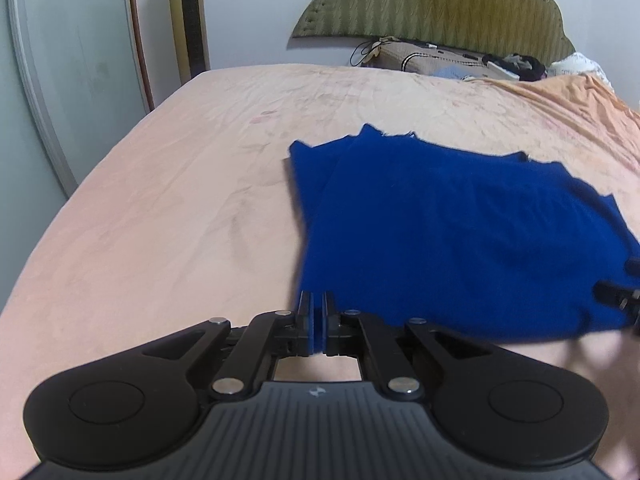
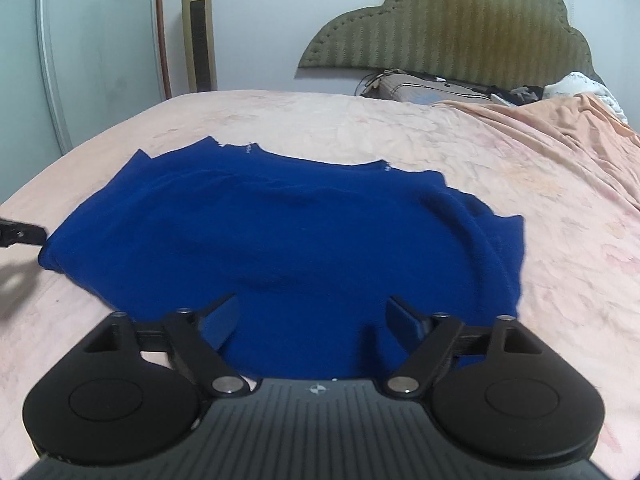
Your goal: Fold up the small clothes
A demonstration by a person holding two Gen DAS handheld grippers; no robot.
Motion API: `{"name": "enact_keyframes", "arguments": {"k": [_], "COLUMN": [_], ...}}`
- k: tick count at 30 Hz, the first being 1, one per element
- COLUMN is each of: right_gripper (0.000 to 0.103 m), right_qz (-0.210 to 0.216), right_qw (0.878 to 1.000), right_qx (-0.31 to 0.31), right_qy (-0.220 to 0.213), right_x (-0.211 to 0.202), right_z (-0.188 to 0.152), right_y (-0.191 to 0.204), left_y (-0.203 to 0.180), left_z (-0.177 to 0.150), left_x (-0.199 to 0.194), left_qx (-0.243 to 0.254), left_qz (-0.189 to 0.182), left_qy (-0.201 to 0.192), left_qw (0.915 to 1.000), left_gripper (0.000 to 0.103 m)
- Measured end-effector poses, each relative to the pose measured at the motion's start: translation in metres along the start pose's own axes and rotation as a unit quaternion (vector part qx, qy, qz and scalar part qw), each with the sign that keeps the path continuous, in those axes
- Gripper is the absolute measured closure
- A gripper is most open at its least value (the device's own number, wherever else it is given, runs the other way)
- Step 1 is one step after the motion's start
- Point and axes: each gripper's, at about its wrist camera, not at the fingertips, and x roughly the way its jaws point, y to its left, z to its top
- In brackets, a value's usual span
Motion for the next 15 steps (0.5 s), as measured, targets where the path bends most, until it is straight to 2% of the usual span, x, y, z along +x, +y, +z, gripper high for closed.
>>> {"name": "enact_keyframes", "arguments": {"k": [7,9,15], "right_gripper": [0.013,0.007,0.0], "right_qz": [0.001,-0.001,0.0], "right_qw": [1.0,0.999,1.0], "right_qx": [-0.01,-0.012,-0.015], "right_qy": [0.028,0.031,0.02], "right_x": [0.017,0.02,0.022], "right_z": [-0.012,-0.019,-0.031], "right_y": [0.009,0.009,0.011], "left_y": [-0.021,-0.025,-0.034], "left_z": [0.002,-0.004,-0.024], "left_x": [0.027,0.033,0.028], "left_qx": [0.003,0.013,0.057], "left_qz": [0.002,0.012,0.03], "left_qy": [0.017,0.019,-0.009], "left_qw": [0.9998,0.9997,0.9978], "left_gripper": [0.098,0.098,0.097]}}
